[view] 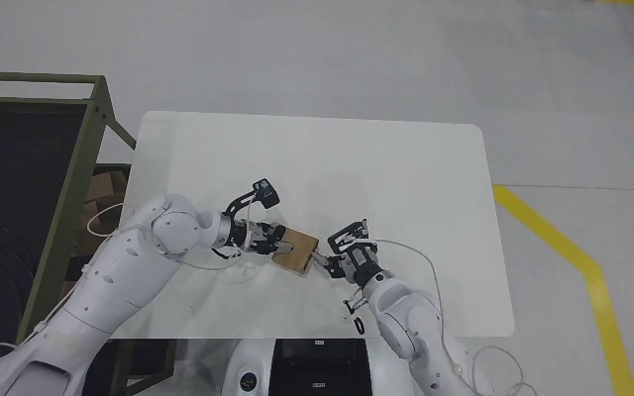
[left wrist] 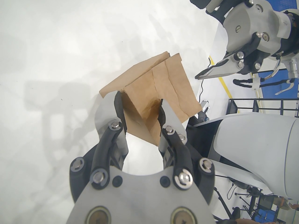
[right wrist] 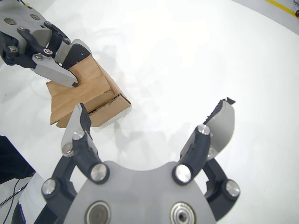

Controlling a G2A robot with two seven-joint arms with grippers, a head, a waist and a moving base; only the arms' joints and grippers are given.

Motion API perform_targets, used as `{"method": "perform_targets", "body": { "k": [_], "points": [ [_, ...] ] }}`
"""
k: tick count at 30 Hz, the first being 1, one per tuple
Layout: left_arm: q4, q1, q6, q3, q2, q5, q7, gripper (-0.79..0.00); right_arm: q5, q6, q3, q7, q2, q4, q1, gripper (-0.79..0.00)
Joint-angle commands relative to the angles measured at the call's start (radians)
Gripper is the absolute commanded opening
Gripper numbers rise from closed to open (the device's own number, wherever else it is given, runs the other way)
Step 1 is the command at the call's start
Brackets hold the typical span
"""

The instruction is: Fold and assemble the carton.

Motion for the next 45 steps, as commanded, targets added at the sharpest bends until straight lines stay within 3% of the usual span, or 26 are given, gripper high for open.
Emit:
{"method": "perform_targets", "body": {
  "k": [1, 11, 31, 38, 45],
  "points": [
    [0.001, -0.001, -0.001, 0.001, -0.001, -0.001, 0.0, -0.474, -0.02, 0.003, -0.019, 0.007, -0.002, 0.004, 0.009, 0.0],
    [0.003, -0.005, -0.001, 0.004, -0.002, -0.001, -0.003, -0.48, -0.069, 0.008, -0.064, 0.06, -0.007, 0.043, 0.052, 0.0],
    [0.003, -0.001, 0.001, 0.0, -0.003, 0.001, 0.001, -0.474, -0.058, 0.014, -0.066, 0.053, -0.008, 0.067, 0.064, 0.0],
    [0.002, 0.0, 0.001, -0.001, -0.003, 0.002, 0.001, -0.474, 0.006, 0.064, -0.027, -0.013, -0.006, 0.04, 0.029, 0.0],
    [0.003, 0.001, -0.004, -0.002, -0.003, 0.001, 0.002, -0.474, 0.028, 0.065, -0.026, 0.032, -0.009, 0.073, 0.058, 0.0]
  ]
}}
